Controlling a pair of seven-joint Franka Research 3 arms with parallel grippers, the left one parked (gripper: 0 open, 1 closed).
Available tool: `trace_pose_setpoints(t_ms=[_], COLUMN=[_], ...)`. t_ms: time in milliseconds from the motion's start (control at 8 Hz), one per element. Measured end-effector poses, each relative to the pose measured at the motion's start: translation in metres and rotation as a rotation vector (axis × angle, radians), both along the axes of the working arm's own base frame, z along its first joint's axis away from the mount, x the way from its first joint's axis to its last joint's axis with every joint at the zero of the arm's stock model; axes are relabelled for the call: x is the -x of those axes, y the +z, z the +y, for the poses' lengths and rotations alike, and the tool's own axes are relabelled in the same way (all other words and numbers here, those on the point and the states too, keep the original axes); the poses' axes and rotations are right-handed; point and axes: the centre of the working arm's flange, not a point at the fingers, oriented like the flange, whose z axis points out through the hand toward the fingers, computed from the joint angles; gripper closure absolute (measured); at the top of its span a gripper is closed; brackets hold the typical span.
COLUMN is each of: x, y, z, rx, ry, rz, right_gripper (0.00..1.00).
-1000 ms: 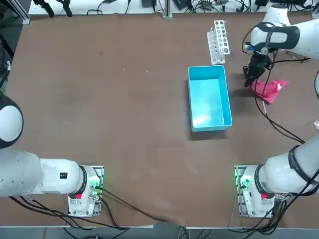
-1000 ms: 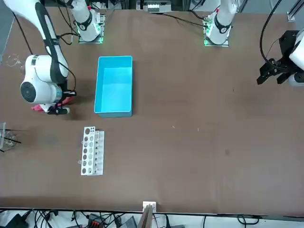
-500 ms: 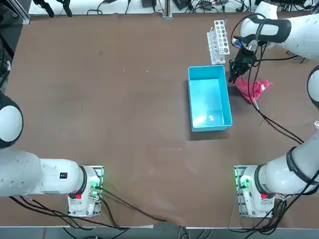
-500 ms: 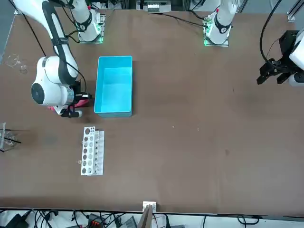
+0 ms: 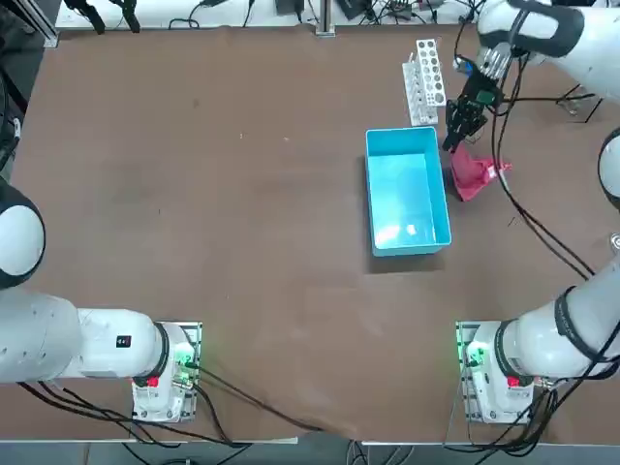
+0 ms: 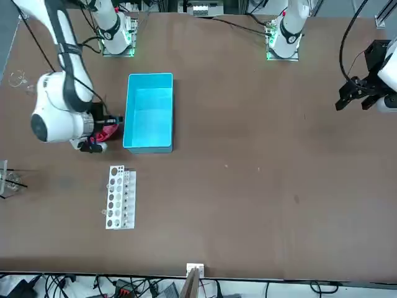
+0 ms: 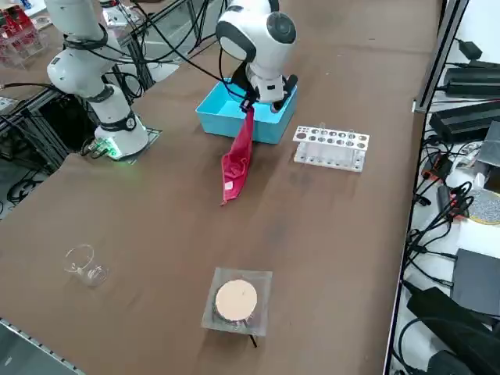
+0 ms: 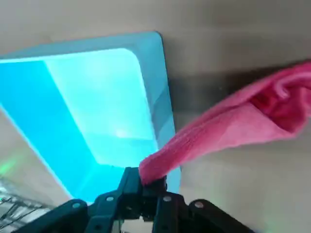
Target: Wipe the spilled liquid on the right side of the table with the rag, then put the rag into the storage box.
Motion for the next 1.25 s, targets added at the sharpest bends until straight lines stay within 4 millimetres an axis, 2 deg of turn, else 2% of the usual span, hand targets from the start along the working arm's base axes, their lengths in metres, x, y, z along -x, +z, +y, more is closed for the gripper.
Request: trace_pose_setpoints(t_ms=[250,375,750,1000,1250], x=[0.002,0.004,0.009,0.007,0.01], y=[-0.002,-0.01,-0.04,-0.072,-0.088], z=[-0.027,-0.05,-0.144,-0.193,-0.242], rx=[-0.014,0.014,0.116,0.177,0.268], ry=[0.004,0.046,0.152,0.226,0.294], rz=[0.023,0.023,0.0,-0.038,-0.058], right_gripper=[0.98,0.98,0.98,0.98,0.98])
